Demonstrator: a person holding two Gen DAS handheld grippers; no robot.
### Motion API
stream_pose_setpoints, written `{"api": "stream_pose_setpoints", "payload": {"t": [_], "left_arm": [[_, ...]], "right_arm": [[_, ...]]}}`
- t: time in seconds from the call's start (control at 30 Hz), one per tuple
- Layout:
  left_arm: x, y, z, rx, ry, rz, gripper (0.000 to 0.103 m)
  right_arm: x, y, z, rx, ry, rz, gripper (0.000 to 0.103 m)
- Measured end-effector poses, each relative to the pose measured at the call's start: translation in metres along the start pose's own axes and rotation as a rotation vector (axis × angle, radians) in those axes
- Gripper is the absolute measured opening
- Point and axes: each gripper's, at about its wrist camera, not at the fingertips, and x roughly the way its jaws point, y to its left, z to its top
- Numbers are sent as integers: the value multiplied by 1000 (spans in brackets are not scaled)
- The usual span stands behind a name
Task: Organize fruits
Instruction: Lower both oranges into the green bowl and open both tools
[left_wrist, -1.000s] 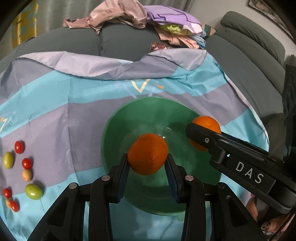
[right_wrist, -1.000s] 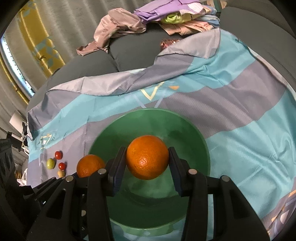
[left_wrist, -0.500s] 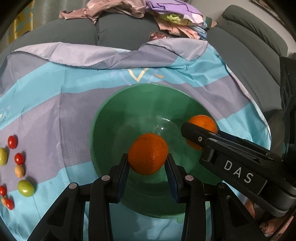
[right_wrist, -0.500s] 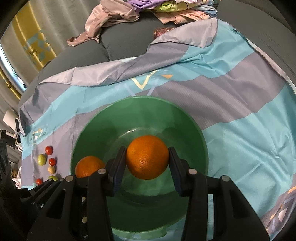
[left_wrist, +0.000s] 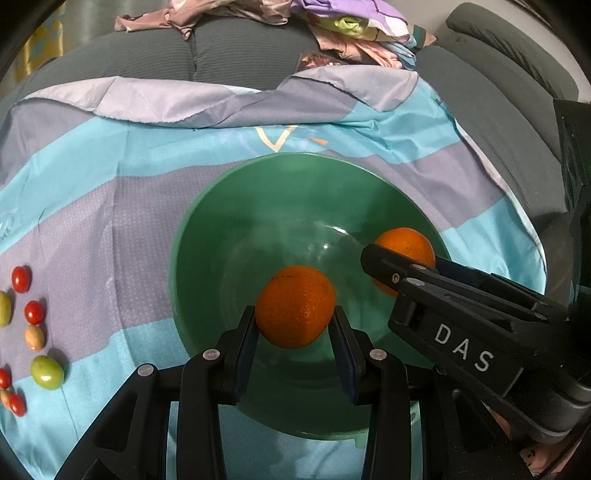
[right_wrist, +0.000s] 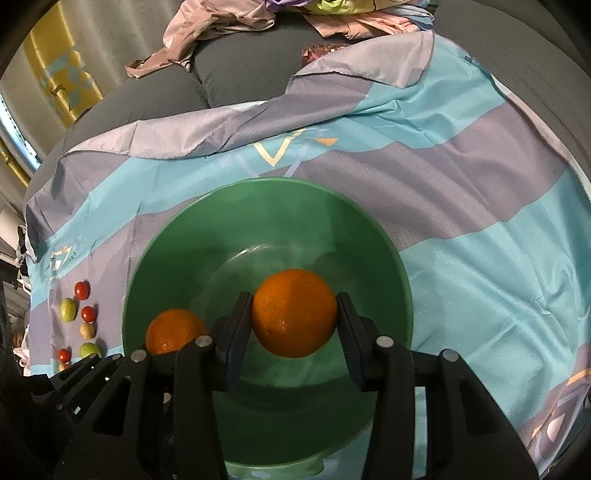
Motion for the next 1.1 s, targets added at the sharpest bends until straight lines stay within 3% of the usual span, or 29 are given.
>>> {"api": "stream_pose_setpoints", "payload": {"t": [0.5,1.1], "left_arm": [[7,-4,1,1,30,29,41],[7,-1,2,-21,42,6,41]], "right_arm": [[11,0,-3,-30,40,-82,46],[14,2,-3,-31,56,-81,47]]}}
